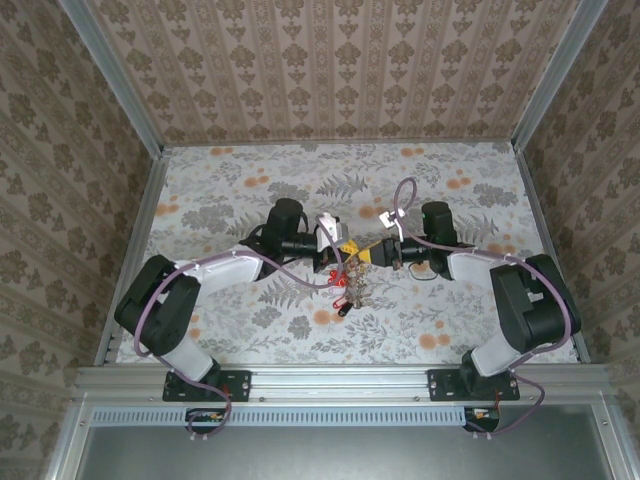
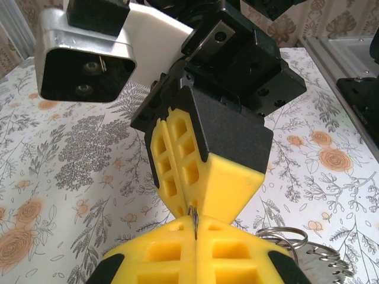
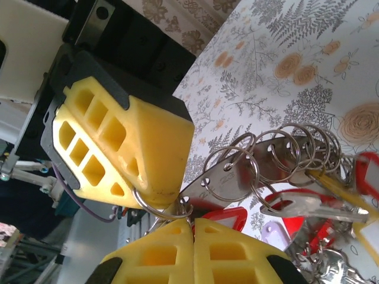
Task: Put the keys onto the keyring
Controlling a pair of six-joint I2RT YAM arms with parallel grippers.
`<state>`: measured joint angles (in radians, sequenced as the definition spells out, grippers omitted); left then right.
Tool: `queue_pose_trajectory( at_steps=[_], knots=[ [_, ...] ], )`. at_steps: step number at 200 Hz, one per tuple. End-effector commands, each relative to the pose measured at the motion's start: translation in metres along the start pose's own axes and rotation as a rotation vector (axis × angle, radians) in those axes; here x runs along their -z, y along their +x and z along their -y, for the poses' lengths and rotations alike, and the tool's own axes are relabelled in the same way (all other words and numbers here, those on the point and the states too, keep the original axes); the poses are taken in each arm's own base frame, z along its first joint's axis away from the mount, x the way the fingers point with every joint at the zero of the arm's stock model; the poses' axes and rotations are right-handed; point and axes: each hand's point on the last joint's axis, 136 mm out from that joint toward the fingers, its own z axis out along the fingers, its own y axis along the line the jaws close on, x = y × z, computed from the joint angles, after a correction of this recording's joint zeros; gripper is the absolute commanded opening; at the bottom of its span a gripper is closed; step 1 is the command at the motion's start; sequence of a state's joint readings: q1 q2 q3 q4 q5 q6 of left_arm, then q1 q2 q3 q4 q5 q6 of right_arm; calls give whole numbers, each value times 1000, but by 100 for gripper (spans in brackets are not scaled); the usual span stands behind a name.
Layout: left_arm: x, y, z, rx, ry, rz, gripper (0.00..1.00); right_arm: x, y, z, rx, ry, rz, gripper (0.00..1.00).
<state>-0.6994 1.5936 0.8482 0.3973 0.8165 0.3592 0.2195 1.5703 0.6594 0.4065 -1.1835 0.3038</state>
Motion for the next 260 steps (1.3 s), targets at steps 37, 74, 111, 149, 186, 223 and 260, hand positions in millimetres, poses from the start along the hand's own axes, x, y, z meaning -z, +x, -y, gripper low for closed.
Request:
queue_pose_trajectory(
  at_steps=[37,74,111,149,186,223,260],
  knots=[
    [11,-69,6,-132,13,234,0,-4,-7,21,-275,16,-2,12],
    [10,-70,5,-127,14,242,0,-4,-12,16,-343,-6,-23,15],
    [9,-56,5,-97,4,198,0,0,-22,18,-329,11,14,9],
    [9,-36,2,-62,-34,114,0,3,-25,13,-278,35,12,1],
    [14,-21,-9,-44,-121,23,10,8,-21,31,-289,173,5,13],
    [22,-10,-21,-27,-217,-56,14,45,-6,85,-307,623,7,25],
    [36,1,-35,10,-352,-93,17,53,19,87,-291,714,-98,41]
  ],
)
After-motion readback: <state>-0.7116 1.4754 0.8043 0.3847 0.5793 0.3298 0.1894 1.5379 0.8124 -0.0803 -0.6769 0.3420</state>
